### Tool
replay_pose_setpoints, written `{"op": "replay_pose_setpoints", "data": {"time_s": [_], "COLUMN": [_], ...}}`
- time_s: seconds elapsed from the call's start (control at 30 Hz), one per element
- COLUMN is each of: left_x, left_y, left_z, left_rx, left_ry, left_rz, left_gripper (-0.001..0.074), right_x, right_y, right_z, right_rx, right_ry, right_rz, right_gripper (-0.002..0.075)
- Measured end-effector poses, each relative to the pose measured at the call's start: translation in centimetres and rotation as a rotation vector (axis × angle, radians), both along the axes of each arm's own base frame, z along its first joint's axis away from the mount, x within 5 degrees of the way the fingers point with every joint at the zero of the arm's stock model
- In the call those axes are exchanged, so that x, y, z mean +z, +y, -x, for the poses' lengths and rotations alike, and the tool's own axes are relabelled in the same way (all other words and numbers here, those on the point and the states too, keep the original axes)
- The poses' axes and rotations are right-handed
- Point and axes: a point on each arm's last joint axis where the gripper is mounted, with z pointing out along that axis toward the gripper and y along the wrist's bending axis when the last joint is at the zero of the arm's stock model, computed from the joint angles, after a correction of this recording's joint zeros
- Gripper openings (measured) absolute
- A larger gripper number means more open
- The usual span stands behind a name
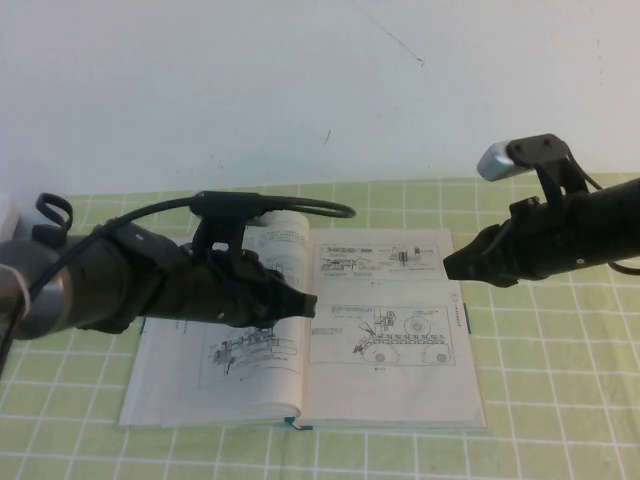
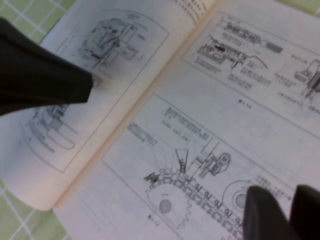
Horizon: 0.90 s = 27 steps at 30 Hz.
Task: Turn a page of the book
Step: Open the closed book
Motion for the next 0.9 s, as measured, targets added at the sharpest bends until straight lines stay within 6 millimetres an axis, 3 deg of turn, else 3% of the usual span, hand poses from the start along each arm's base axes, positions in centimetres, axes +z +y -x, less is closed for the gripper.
{"op": "replay_pose_setpoints", "data": {"time_s": [0.17,0.23,0.5,0.9], "left_x": [-2.7,-3.2,-3.3,-3.3], "left_y": [0.3,0.4,0.5,0.5], "left_z": [-0.6,-0.7,-0.8,-0.8], "left_rx": [0.031,0.035,0.042,0.042], "left_ry": [0.067,0.079,0.082,0.082], "left_rz": [-0.044,-0.048,-0.048,-0.048], "left_gripper": [-0.0004,-0.0004,-0.0004,-0.0004], "right_x": [-1.8,-2.9,-5.9,-7.9], "right_y": [0.3,0.3,-0.4,-0.3], "right_z": [-1.5,-1.8,-2.0,-1.7], "right_rx": [-0.035,-0.044,-0.100,-0.101], "right_ry": [0.057,0.092,0.215,0.323], "right_rz": [-0.002,0.011,0.115,0.118], "right_gripper": [0.0316,0.0351,0.0378,0.0379]}}
